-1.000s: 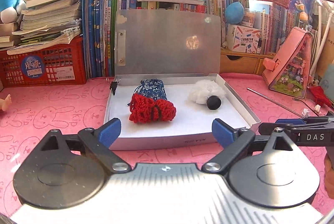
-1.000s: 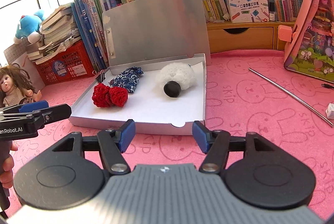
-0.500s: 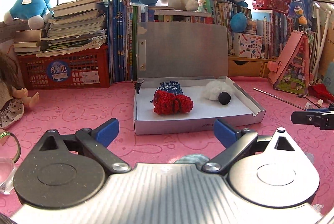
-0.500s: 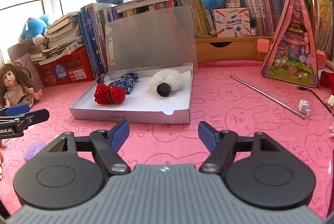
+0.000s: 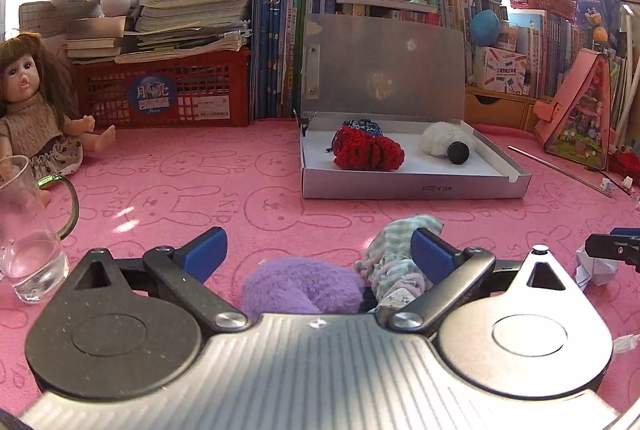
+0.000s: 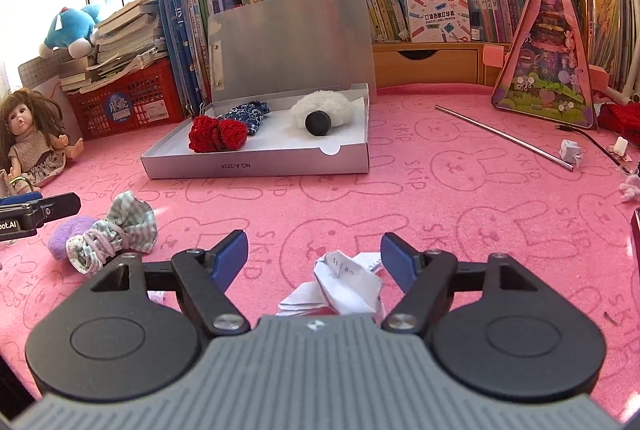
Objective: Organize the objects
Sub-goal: 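Move the left tool toward the purple plush while the right tool moves toward the folded paper, then grasp the purple plush with the left tool while the right tool grasps the folded white paper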
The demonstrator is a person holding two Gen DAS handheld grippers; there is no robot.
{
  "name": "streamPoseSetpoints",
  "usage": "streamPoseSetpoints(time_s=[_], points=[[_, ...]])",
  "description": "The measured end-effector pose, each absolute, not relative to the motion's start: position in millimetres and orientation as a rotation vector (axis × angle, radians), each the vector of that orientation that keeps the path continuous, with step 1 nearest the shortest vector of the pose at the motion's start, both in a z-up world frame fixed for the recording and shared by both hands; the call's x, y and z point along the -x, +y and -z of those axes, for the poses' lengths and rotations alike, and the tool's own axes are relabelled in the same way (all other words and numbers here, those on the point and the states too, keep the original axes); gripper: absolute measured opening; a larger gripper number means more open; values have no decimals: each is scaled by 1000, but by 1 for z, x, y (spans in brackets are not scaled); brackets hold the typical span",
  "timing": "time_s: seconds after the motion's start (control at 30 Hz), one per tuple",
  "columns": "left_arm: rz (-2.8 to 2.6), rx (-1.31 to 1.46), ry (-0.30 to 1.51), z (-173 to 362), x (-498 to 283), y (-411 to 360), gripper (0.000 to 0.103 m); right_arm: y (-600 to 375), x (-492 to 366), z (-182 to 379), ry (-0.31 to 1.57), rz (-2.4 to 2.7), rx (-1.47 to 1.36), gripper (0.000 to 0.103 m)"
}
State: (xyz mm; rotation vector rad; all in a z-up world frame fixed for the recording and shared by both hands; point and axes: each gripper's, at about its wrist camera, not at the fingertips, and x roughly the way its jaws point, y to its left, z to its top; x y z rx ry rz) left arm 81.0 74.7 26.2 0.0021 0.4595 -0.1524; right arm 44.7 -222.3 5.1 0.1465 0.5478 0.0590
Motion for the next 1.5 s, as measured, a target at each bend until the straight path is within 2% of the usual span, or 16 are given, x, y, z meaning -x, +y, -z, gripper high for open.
streamPoseSetpoints(time_s=[0.37,0.9,1.5], points=[[84,37,507,-6,-75,92,100,-229,-34,5,612,-23,-74,72],[6,29,559,8,-79,107,100,-243,-39,12,657,107,48,73],[-101,34,521,2,-76,114,100,-261,-44,6,640,209,-34,74]])
